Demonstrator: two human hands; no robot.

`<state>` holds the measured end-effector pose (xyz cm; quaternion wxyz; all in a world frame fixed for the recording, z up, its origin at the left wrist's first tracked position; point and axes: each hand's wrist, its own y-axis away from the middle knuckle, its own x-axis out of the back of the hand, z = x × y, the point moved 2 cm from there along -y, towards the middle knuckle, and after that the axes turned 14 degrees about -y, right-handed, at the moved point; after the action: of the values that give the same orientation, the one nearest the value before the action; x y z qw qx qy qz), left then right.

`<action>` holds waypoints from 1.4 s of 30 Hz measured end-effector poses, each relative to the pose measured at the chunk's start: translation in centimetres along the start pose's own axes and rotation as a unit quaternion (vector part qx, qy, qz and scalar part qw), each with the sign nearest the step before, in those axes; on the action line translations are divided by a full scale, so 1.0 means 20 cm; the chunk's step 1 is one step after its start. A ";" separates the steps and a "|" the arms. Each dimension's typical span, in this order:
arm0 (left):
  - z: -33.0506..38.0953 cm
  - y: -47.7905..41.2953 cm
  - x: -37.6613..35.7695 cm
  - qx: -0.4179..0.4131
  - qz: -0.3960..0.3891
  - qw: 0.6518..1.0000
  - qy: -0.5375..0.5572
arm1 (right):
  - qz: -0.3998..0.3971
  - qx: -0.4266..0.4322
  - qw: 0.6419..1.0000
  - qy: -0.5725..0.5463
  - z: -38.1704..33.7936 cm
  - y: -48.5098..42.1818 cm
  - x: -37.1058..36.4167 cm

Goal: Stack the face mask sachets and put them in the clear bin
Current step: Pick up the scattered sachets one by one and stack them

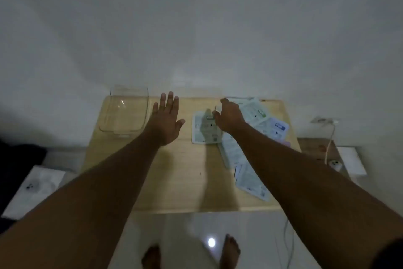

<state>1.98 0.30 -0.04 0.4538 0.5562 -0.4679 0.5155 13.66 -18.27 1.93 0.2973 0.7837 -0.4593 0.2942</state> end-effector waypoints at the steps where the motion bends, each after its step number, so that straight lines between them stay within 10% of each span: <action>1: 0.02 0.01 -0.08 0.003 -0.018 1.000 0.003 | -0.002 -0.021 1.000 0.003 0.04 -0.01 -0.06; 15: -0.06 0.07 -0.65 0.026 -0.134 0.990 0.026 | 0.026 -0.207 0.972 -0.107 0.31 -0.15 -0.36; 25: -0.07 0.05 -0.63 0.023 -0.160 0.986 0.025 | 0.070 -0.087 0.990 -0.090 0.05 -0.11 -0.17; 42: -0.04 0.02 -0.62 0.029 -0.141 0.988 0.047 | -0.091 -0.062 0.994 0.006 -0.02 0.04 -0.69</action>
<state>1.07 1.65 -12.34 0.5269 0.6050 -0.3479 0.4852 7.30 -10.67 -7.75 0.3738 0.8004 -0.4015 0.2418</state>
